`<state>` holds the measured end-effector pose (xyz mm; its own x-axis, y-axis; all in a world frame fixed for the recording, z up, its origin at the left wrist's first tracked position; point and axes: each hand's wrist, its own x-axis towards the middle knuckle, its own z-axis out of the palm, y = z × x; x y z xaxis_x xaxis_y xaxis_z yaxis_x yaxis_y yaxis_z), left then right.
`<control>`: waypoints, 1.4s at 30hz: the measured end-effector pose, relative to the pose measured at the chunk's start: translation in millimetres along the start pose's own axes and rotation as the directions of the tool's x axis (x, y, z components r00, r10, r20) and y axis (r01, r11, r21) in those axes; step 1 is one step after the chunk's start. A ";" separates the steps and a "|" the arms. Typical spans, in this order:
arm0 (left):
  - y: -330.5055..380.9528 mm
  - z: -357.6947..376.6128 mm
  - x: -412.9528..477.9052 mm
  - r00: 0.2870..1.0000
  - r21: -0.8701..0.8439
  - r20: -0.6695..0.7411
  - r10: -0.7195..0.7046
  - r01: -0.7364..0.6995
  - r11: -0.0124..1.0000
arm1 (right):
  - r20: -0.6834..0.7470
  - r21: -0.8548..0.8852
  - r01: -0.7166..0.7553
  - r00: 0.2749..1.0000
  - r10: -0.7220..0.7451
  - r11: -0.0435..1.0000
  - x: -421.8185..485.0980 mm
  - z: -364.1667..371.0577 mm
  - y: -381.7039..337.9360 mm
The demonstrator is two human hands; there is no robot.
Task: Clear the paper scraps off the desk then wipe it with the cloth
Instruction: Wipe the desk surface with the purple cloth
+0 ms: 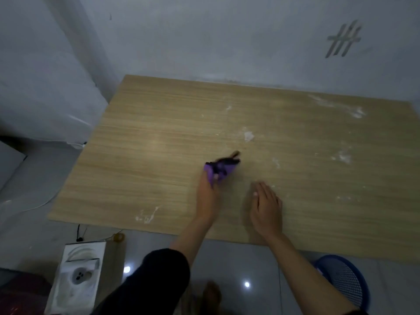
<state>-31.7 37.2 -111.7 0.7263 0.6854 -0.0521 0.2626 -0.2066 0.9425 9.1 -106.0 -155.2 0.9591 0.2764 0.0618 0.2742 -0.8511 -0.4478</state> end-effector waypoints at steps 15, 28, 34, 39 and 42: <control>-42.5 35.1 78.4 0.966 0.493 0.229 0.119 -0.221 0.842 | -0.059 0.010 -0.069 0.996 0.069 0.998 78.4 -6.3 28.7; 27.5 33.0 221.9 0.983 -0.414 -0.126 -0.132 0.068 0.908 | -0.112 0.145 -0.064 0.990 0.081 0.987 174.7 -3.0 11.5; 26.2 13.2 283.2 0.993 0.113 -0.086 0.079 -0.069 0.991 | -0.047 0.056 -0.130 0.990 0.132 0.990 227.7 -0.7 15.6; -9.1 60.5 283.5 0.950 0.494 0.306 0.066 -0.218 0.841 | -0.066 0.085 -0.169 0.982 0.175 0.982 241.3 6.8 23.2; 3.4 105.6 257.0 0.830 0.408 0.531 0.171 -0.427 0.807 | -0.082 0.109 -0.167 0.981 0.176 0.980 245.0 12.4 24.0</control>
<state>223.0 138.9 -156.7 0.9850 0.1628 -0.0577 0.1610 -0.7444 0.6480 249.7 -53.2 -161.9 0.9949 0.0847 0.0552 0.1011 -0.8314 -0.5464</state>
